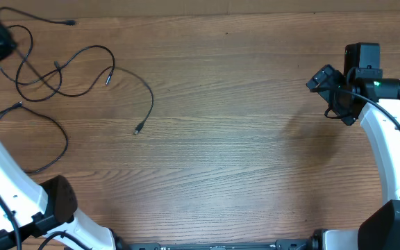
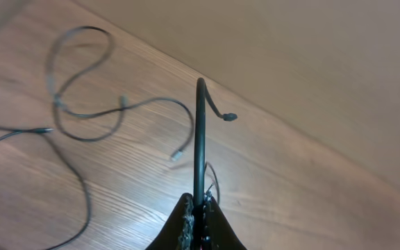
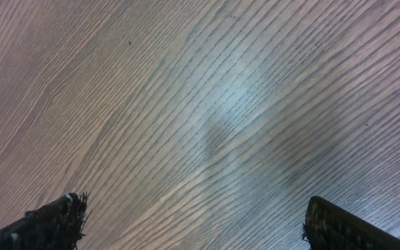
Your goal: Untangle cables
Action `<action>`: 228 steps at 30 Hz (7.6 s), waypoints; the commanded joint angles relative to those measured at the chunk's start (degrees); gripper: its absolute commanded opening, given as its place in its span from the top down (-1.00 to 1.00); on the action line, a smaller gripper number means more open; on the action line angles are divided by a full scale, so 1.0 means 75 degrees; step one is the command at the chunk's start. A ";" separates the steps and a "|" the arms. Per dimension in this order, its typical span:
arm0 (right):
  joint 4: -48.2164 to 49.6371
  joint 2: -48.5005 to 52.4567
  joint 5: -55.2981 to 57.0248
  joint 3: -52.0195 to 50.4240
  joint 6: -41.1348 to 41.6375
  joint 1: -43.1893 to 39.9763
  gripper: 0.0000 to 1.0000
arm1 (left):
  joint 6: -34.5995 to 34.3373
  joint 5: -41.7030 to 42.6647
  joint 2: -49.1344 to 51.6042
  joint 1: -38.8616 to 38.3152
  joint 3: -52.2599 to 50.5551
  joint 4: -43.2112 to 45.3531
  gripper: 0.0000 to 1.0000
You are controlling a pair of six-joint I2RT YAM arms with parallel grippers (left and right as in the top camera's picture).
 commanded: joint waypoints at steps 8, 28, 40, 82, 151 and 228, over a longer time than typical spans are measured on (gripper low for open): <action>0.0020 -0.0064 0.0076 0.0163 0.0026 -0.0009 -1.00 | 0.0096 -0.0289 0.0032 -0.1798 -0.0140 -0.0554 0.91; 0.0020 -0.0064 0.0076 0.0163 0.0026 -0.0009 -1.00 | -0.3844 -0.3383 0.0131 -0.4266 -0.5852 0.1483 0.92; 0.0020 -0.0064 0.0076 0.0163 0.0026 -0.0009 -1.00 | -0.3844 -0.3509 0.0131 -0.4386 -0.8469 0.3133 0.07; 0.0020 -0.0064 0.0076 0.0163 0.0029 -0.0009 -1.00 | -0.3255 -0.4229 -0.7638 -0.5490 -1.1762 0.2337 -0.99; 0.0020 -0.0064 0.0076 0.0163 0.0029 -0.0009 -1.00 | -0.3675 -0.4299 -1.0214 -0.5065 -1.2208 0.1221 -0.99; 0.0020 -0.0064 0.0076 0.0163 0.0029 -0.0009 -1.00 | 0.0726 -0.2305 -1.4306 -0.2932 -2.0773 1.1605 -0.99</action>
